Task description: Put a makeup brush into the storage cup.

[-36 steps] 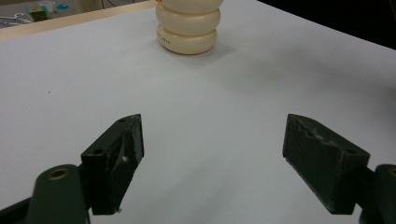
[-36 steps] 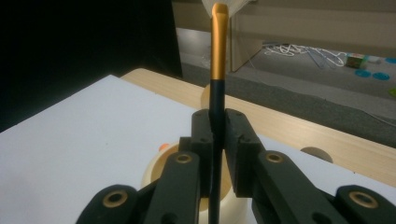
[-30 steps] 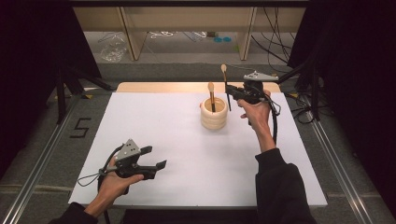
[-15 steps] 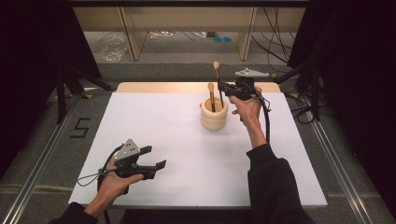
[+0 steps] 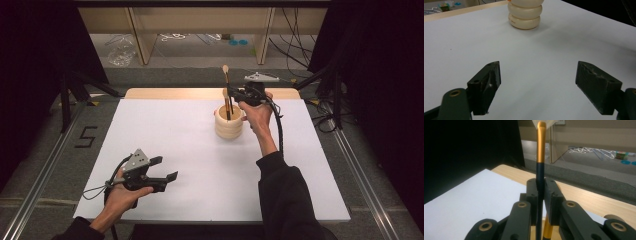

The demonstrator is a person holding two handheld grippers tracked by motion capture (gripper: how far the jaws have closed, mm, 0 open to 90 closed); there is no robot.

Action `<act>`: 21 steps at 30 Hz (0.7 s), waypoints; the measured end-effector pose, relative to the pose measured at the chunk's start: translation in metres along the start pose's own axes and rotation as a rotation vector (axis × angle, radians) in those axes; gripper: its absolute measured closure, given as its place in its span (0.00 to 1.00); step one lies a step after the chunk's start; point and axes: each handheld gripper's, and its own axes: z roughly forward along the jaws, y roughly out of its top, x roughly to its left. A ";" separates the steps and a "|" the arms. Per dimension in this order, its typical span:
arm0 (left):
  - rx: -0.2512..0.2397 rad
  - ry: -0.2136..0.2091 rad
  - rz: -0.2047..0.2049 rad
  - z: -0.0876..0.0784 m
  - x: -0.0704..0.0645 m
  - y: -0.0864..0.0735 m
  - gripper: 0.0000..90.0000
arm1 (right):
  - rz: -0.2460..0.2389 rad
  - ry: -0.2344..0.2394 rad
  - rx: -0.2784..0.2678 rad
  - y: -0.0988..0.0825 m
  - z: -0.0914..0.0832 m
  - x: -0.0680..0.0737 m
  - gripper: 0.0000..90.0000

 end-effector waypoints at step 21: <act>0.001 -0.001 -0.002 0.000 0.000 0.000 0.23 | 0.021 -0.009 0.011 -0.014 0.008 -0.005 0.92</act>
